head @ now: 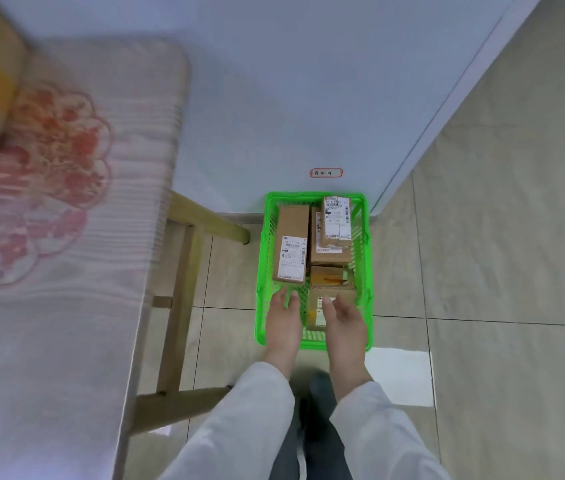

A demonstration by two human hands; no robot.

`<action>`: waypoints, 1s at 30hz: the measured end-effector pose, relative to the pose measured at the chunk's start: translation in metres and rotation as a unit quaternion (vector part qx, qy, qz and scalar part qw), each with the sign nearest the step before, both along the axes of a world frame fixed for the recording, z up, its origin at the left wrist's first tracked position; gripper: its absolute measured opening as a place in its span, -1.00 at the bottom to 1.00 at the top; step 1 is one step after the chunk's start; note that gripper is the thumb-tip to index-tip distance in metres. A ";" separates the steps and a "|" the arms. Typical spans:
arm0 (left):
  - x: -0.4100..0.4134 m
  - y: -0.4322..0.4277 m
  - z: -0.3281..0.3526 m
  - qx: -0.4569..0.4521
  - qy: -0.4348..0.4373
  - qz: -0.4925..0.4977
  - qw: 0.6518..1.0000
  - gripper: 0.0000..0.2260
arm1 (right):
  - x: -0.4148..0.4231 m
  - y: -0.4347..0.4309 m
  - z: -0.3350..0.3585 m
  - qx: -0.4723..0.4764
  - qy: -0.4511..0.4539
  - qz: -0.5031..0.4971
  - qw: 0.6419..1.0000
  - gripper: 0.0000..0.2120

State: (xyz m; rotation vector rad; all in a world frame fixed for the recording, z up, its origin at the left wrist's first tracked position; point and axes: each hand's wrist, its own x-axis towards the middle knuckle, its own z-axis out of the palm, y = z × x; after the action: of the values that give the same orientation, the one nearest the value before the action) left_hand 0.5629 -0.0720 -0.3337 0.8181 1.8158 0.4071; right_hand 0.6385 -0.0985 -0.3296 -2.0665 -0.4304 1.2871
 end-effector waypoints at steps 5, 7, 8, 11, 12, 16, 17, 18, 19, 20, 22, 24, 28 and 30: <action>-0.018 -0.024 0.095 0.013 -0.043 0.018 0.999 -0.64 | -0.021 -0.020 0.091 0.028 -0.008 -0.004 1.000 -0.62; -0.028 -0.033 0.125 0.021 -0.065 0.033 0.997 -0.65 | -0.031 -0.025 0.121 0.049 -0.006 -0.015 0.999 -0.65; -0.033 -0.038 0.137 0.027 -0.074 0.039 0.996 -0.66 | -0.036 -0.027 0.135 0.058 -0.004 -0.019 0.998 -0.67; -0.052 -0.050 0.168 0.050 -0.098 0.057 0.992 -0.67 | -0.053 -0.033 0.172 0.088 0.007 -0.024 0.996 -0.72; -0.059 -0.055 0.175 0.056 -0.099 0.065 0.991 -0.67 | -0.059 -0.036 0.180 0.096 0.006 -0.017 0.995 -0.72; -0.082 -0.075 0.203 0.074 -0.106 0.097 0.987 -0.65 | -0.084 -0.053 0.203 0.121 0.032 0.002 0.992 -0.84; -0.088 -0.079 0.206 0.084 -0.108 0.101 0.985 -0.65 | -0.089 -0.057 0.207 0.129 0.036 0.002 0.991 -0.93; -0.094 -0.082 0.210 0.094 -0.111 0.103 0.984 -0.65 | -0.094 -0.060 0.211 0.140 0.039 -0.001 0.989 -0.97; -0.099 -0.084 0.213 0.105 -0.113 0.106 0.982 -0.65 | -0.098 -0.063 0.214 0.147 0.044 -0.006 0.988 -0.96; -0.106 -0.086 0.218 0.109 -0.115 0.113 0.981 -0.66 | -0.104 -0.066 0.217 0.155 0.052 -0.011 0.986 -0.89; -0.119 -0.093 0.227 0.118 -0.121 0.129 0.977 -0.66 | -0.116 -0.075 0.226 0.162 0.068 -0.016 0.984 -0.76; -0.131 -0.100 0.237 0.128 -0.130 0.141 0.973 -0.67 | -0.126 -0.082 0.235 0.168 0.080 -0.007 0.983 -0.70; -0.165 -0.102 0.255 0.146 -0.140 0.144 0.969 -0.66 | -0.160 -0.082 0.255 0.178 0.083 0.008 0.981 -0.69; -0.188 -0.096 0.264 0.154 -0.140 0.143 0.968 -0.66 | -0.183 -0.076 0.265 0.188 0.077 0.020 0.979 -0.73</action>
State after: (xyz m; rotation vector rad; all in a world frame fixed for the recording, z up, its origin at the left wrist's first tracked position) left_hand 0.3750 -0.1678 -0.0695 0.6659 1.6265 0.9619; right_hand 0.4551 -0.1742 -0.0643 -1.6411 -0.5967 1.2674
